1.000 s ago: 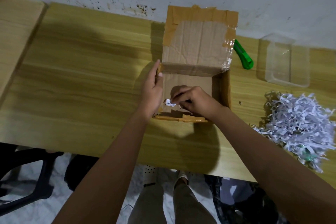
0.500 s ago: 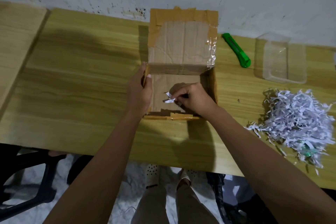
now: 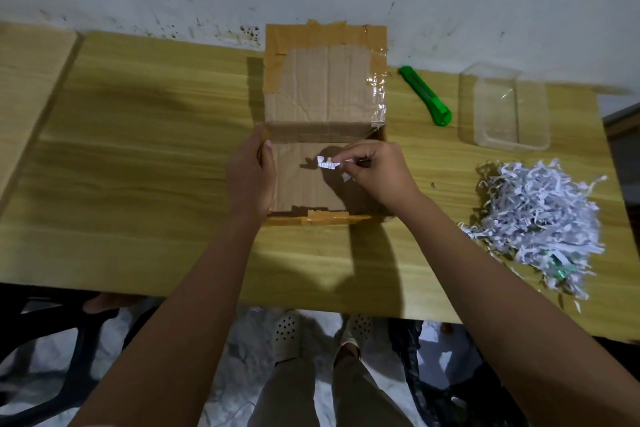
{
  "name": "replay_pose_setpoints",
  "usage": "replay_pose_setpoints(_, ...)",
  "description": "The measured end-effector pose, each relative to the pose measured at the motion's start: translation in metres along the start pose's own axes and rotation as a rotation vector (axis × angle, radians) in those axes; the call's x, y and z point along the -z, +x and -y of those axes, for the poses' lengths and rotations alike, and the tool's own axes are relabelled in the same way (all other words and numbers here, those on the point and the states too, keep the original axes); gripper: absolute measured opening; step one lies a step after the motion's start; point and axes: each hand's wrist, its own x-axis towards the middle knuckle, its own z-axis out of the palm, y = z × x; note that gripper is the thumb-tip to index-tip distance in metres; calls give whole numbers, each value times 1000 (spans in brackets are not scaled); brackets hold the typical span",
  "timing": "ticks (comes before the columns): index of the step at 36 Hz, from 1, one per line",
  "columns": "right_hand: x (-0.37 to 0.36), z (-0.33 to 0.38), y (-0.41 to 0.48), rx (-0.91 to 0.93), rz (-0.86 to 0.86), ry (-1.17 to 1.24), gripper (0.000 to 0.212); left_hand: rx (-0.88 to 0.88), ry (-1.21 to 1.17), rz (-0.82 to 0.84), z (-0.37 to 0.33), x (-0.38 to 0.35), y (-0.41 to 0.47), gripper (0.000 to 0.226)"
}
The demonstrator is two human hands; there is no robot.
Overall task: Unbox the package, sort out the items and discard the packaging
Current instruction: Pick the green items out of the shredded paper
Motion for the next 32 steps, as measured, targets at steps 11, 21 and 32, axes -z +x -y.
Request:
replay_pose_setpoints(11, 67, -13, -31, -73, -297, 23, 12, -80, 182, -46, -35, 1, -3, 39)
replay_pose_setpoints(21, 141, -76, -100, -225, -387, -169, 16, -387, -67, 264, -153, -103, -67, 33)
replay_pose_setpoints(32, 196, -133, -151, -170, -493, -347, 28, -410, -253, 730, -191, -214, -134, 40)
